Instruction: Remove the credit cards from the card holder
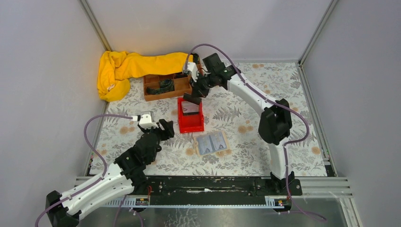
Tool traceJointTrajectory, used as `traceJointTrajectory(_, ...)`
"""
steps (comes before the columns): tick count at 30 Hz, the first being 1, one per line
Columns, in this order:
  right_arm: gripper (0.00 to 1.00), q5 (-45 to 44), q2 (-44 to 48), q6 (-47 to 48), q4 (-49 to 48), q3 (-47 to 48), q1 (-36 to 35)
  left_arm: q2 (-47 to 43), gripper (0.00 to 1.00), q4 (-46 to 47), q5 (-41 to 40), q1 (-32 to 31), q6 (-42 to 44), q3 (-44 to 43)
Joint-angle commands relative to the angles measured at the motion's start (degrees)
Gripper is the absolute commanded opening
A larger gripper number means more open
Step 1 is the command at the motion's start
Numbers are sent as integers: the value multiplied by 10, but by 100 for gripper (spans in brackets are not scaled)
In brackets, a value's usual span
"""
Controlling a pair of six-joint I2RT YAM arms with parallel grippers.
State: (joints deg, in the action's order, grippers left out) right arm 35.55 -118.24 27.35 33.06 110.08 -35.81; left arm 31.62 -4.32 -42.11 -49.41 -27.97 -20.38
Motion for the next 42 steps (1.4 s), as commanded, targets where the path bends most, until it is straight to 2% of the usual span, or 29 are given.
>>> traceJointTrajectory(1, 0, -8, -45, 70, 90, 86, -14, -19, 73, -9, -37, 3, -11, 16)
traceJointTrajectory(4, 0, -22, -71, 95, 116, 118, -23, -14, 73, -3, -39, 4, -9, 18)
traceJointTrajectory(16, 0, -65, -124, 148, 126, 145, -53, -16, 73, 14, -35, 5, -4, 27)
traceJointTrajectory(24, 0, -107, -149, 147, 90, 143, -62, -16, 73, 19, -29, 6, -1, 29)
traceJointTrajectory(34, 0, -130, -146, 158, 26, 96, -67, -16, 73, 26, -22, 8, 1, 33)
traceJointTrajectory(42, 0, -132, -162, 163, 25, 93, -67, -13, 74, 29, -18, 10, 1, 33)
